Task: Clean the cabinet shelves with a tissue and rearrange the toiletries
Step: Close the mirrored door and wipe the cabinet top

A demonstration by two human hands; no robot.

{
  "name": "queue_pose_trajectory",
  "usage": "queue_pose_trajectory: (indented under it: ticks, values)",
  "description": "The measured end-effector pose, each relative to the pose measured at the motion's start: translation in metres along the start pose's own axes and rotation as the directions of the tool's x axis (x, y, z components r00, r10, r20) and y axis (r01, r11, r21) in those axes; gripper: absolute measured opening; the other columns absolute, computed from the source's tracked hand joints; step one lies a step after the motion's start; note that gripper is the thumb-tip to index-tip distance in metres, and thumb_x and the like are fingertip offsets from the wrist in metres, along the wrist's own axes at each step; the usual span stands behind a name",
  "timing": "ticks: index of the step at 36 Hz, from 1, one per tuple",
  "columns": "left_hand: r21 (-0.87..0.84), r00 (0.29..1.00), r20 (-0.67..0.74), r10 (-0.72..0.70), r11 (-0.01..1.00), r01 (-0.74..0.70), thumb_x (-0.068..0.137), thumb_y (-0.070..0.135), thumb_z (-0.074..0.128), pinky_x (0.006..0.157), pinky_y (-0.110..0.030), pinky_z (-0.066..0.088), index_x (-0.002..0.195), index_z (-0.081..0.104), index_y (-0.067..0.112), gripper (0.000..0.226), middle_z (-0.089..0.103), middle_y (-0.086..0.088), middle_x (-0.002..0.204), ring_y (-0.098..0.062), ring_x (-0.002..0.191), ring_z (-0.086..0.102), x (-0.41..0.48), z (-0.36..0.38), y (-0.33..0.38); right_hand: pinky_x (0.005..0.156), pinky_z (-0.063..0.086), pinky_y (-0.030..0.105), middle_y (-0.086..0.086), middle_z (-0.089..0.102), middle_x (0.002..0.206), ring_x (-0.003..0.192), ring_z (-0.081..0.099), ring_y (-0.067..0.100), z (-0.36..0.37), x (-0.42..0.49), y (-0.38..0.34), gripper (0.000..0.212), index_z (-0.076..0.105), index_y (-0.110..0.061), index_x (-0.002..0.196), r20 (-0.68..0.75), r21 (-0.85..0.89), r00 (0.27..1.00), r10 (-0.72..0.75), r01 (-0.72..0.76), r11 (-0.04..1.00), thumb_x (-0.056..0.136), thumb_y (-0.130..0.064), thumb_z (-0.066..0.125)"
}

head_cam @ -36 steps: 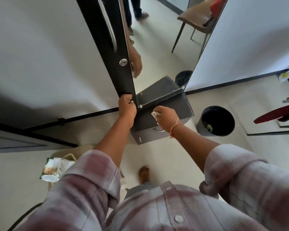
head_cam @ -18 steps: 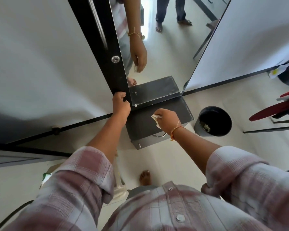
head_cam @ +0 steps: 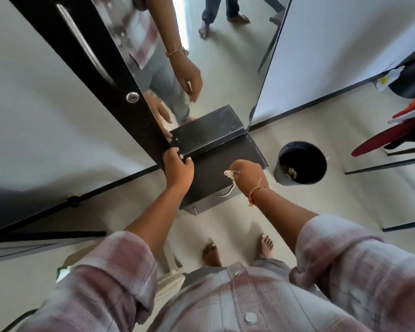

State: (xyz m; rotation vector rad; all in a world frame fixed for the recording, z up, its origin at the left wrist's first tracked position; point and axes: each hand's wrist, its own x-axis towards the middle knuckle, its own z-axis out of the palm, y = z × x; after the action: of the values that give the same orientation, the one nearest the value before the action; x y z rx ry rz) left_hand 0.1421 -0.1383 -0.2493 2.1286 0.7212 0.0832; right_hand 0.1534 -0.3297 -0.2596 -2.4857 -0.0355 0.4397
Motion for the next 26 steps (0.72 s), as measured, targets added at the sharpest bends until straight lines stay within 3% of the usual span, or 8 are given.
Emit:
queue_pose_trajectory:
  ticks: [5,10,19,22,26]
  values:
    - [0.179,0.952,0.305,0.035,0.979,-0.093,0.093,0.021,0.062,0.103,-0.028,0.039,0.143,0.039,0.011,0.056,0.033,-0.008,0.149,-0.025,0.13,0.046,-0.02,0.048,0.009,0.079,0.042,0.021,0.004,0.071,0.103,0.086,0.058,0.015,-0.012,0.005,0.045,0.024,0.074,-0.017,0.103,-0.011,-0.014,0.998,0.07,-0.07,0.997,0.093,-0.009,0.053]
    - [0.29,0.878,0.477,-0.044,0.951,-0.11,0.093,0.022,0.063,0.11,-0.034,0.038,0.148,0.033,0.016,0.063,0.028,-0.007,0.151,-0.024,0.134,0.042,-0.029,0.105,0.023,0.079,0.043,0.023,0.009,0.072,0.104,0.094,0.064,0.024,-0.028,0.022,0.089,0.028,0.077,-0.01,0.102,-0.016,-0.045,0.997,0.073,-0.074,0.996,0.091,-0.007,0.052]
    - [0.565,0.858,0.482,-0.175,0.811,-0.152,0.093,0.028,0.063,0.114,-0.048,0.027,0.155,0.014,0.028,0.079,0.002,-0.003,0.163,-0.032,0.149,0.004,0.001,0.197,0.026,0.079,0.04,0.023,0.009,0.066,0.103,0.092,0.063,0.024,-0.038,0.101,0.141,0.023,0.078,-0.01,0.094,0.015,-0.072,0.999,-0.041,0.042,0.997,0.094,-0.018,0.057]
    - [0.654,0.876,0.442,-0.19,0.737,-0.17,0.087,0.034,0.069,0.111,-0.052,0.031,0.155,0.006,0.032,0.092,-0.004,-0.003,0.163,-0.037,0.148,-0.002,0.018,0.211,0.021,0.078,0.039,0.019,0.007,0.065,0.107,0.09,0.063,0.021,-0.038,0.135,0.14,0.019,0.078,-0.013,0.095,-0.011,-0.06,0.997,-0.083,0.082,0.995,0.092,-0.015,0.059]
    - [0.717,0.839,0.474,-0.268,0.67,-0.192,0.08,0.035,0.076,0.11,-0.056,0.03,0.154,0.0,0.035,0.106,-0.012,-0.001,0.162,-0.042,0.147,-0.008,0.033,0.222,0.012,0.076,0.039,0.018,0.005,0.066,0.105,0.088,0.062,0.019,-0.036,0.172,0.128,0.017,0.077,-0.013,0.091,-0.068,0.014,0.989,-0.132,0.133,0.991,0.09,-0.009,0.061]
